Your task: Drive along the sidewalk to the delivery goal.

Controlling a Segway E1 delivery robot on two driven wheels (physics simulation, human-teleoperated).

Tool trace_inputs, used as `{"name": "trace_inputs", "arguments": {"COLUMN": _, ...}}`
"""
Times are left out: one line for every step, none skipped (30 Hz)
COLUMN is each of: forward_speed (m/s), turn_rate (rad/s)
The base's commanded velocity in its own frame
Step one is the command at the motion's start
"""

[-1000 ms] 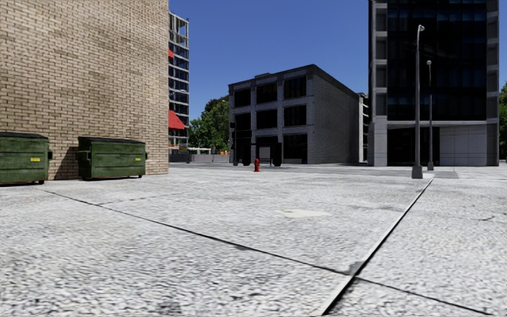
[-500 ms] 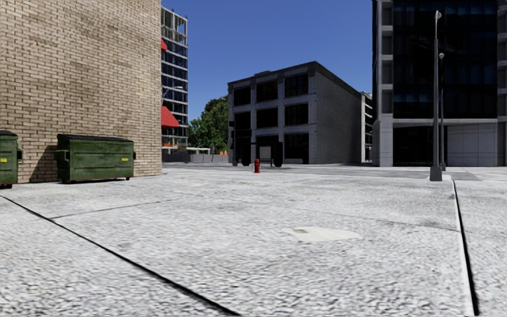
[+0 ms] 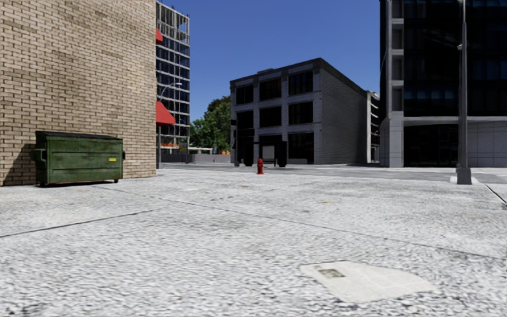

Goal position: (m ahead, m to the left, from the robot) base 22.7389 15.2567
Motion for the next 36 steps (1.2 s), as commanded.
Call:
{"name": "trace_inputs", "arguments": {"forward_speed": 2.00, "turn_rate": 0.18}}
{"name": "trace_inputs", "arguments": {"forward_speed": 2.00, "turn_rate": 0.18}}
{"name": "trace_inputs", "arguments": {"forward_speed": 2.00, "turn_rate": 0.18}}
{"name": "trace_inputs", "arguments": {"forward_speed": 2.00, "turn_rate": 0.18}}
{"name": "trace_inputs", "arguments": {"forward_speed": 2.00, "turn_rate": 0.18}}
{"name": "trace_inputs", "arguments": {"forward_speed": 2.00, "turn_rate": 0.18}}
{"name": "trace_inputs", "arguments": {"forward_speed": 2.00, "turn_rate": 0.18}}
{"name": "trace_inputs", "arguments": {"forward_speed": 2.00, "turn_rate": 0.21}}
{"name": "trace_inputs", "arguments": {"forward_speed": 2.00, "turn_rate": 0.21}}
{"name": "trace_inputs", "arguments": {"forward_speed": 2.00, "turn_rate": 0.24}}
{"name": "trace_inputs", "arguments": {"forward_speed": 2.00, "turn_rate": 0.24}}
{"name": "trace_inputs", "arguments": {"forward_speed": 2.00, "turn_rate": 0.24}}
{"name": "trace_inputs", "arguments": {"forward_speed": 2.00, "turn_rate": 0.25}}
{"name": "trace_inputs", "arguments": {"forward_speed": 2.00, "turn_rate": 0.25}}
{"name": "trace_inputs", "arguments": {"forward_speed": 2.00, "turn_rate": 0.25}}
{"name": "trace_inputs", "arguments": {"forward_speed": 2.00, "turn_rate": 0.25}}
{"name": "trace_inputs", "arguments": {"forward_speed": 2.00, "turn_rate": 0.25}}
{"name": "trace_inputs", "arguments": {"forward_speed": 2.00, "turn_rate": 0.25}}
{"name": "trace_inputs", "arguments": {"forward_speed": 2.00, "turn_rate": 0.26}}
{"name": "trace_inputs", "arguments": {"forward_speed": 2.00, "turn_rate": 0.26}}
{"name": "trace_inputs", "arguments": {"forward_speed": 2.00, "turn_rate": 0.26}}
{"name": "trace_inputs", "arguments": {"forward_speed": 2.00, "turn_rate": 0.26}}
{"name": "trace_inputs", "arguments": {"forward_speed": 2.00, "turn_rate": 0.27}}
{"name": "trace_inputs", "arguments": {"forward_speed": 2.00, "turn_rate": 0.27}}
{"name": "trace_inputs", "arguments": {"forward_speed": 2.00, "turn_rate": 0.27}}
{"name": "trace_inputs", "arguments": {"forward_speed": 2.00, "turn_rate": 0.27}}
{"name": "trace_inputs", "arguments": {"forward_speed": 2.00, "turn_rate": 0.27}}
{"name": "trace_inputs", "arguments": {"forward_speed": 2.00, "turn_rate": 0.27}}
{"name": "trace_inputs", "arguments": {"forward_speed": 2.00, "turn_rate": 0.27}}
{"name": "trace_inputs", "arguments": {"forward_speed": 2.00, "turn_rate": 0.27}}
{"name": "trace_inputs", "arguments": {"forward_speed": 2.00, "turn_rate": 0.27}}
{"name": "trace_inputs", "arguments": {"forward_speed": 2.00, "turn_rate": 0.27}}
{"name": "trace_inputs", "arguments": {"forward_speed": 2.00, "turn_rate": 0.27}}
{"name": "trace_inputs", "arguments": {"forward_speed": 2.00, "turn_rate": 0.27}}
{"name": "trace_inputs", "arguments": {"forward_speed": 2.00, "turn_rate": 0.27}}
{"name": "trace_inputs", "arguments": {"forward_speed": 2.00, "turn_rate": 0.27}}
